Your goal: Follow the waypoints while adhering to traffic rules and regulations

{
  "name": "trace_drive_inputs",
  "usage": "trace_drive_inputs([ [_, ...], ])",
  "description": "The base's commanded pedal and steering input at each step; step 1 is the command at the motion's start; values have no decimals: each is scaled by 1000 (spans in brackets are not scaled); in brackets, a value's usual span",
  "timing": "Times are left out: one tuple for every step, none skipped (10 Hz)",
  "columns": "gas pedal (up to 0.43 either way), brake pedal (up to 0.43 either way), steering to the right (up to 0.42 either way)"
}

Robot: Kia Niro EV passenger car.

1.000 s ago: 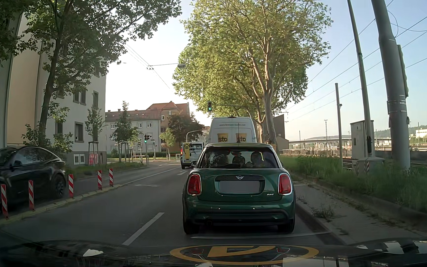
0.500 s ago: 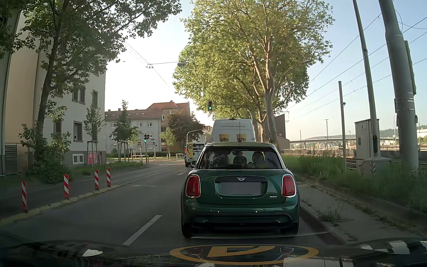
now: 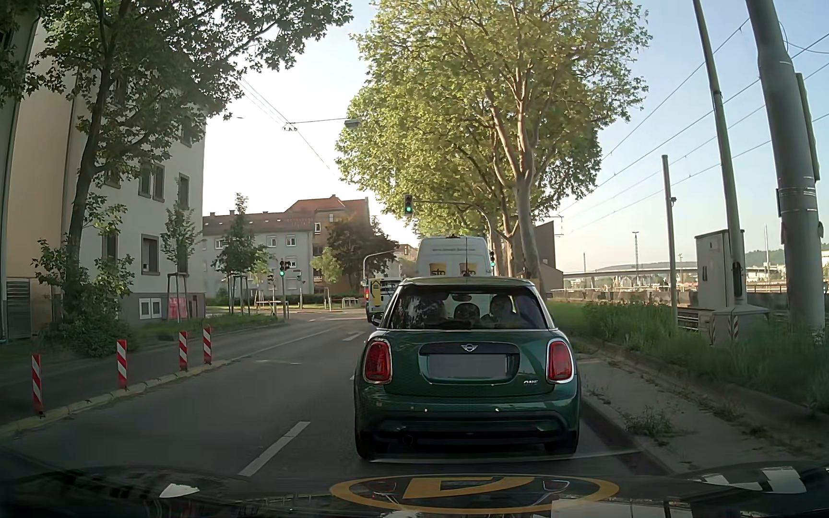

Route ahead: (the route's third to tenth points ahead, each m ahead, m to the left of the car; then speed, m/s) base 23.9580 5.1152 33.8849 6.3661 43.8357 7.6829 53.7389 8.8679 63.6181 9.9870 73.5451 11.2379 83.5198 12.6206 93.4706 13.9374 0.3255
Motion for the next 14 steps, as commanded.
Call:
trace_drive_inputs([
  [0, 128, -24],
  [0, 30, -25],
  [0, 0, -25],
  [0, 0, -25],
  [0, 0, -25],
  [0, 0, -25],
  [87, 0, -26],
  [98, 0, -27],
  [138, 0, -28],
  [169, 0, -28],
  [177, 0, -28],
  [197, 0, -28],
  [228, 0, -28],
  [240, 0, -28],
])
